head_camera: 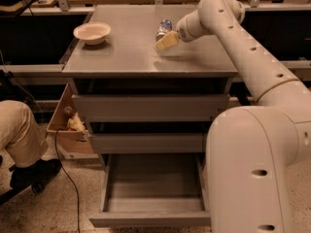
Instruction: Place redbull can into bottom drawer
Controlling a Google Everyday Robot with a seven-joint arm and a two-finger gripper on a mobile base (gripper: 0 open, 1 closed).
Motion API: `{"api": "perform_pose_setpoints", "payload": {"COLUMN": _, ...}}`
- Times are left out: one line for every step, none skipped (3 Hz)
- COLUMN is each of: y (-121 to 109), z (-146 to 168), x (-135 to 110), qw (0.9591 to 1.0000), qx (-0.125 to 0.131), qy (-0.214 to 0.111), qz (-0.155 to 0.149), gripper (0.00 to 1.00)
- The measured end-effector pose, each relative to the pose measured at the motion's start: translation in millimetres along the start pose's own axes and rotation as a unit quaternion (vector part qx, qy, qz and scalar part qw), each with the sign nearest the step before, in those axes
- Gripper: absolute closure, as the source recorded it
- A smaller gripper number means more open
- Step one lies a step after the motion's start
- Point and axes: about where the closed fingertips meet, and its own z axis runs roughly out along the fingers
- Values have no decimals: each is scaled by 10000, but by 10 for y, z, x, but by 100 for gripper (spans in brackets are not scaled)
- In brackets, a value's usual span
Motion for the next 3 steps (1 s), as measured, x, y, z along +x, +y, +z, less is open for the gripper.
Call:
{"api": "perform_pose_setpoints", "payload": {"y": -103, "z": 266, "x": -90, "qw": 9969, "qx": -34, "qy": -375, "qz": 688, "gripper": 0}}
{"api": "perform_pose_setpoints", "payload": {"y": -101, "z": 397, "x": -186, "qw": 9927, "qx": -138, "qy": -594, "qz": 1040, "gripper": 0}}
{"api": "perform_pose_setpoints", "payload": {"y": -12, "z": 480, "x": -334, "qw": 9918, "qx": -219, "qy": -685, "qz": 1059, "gripper": 3}}
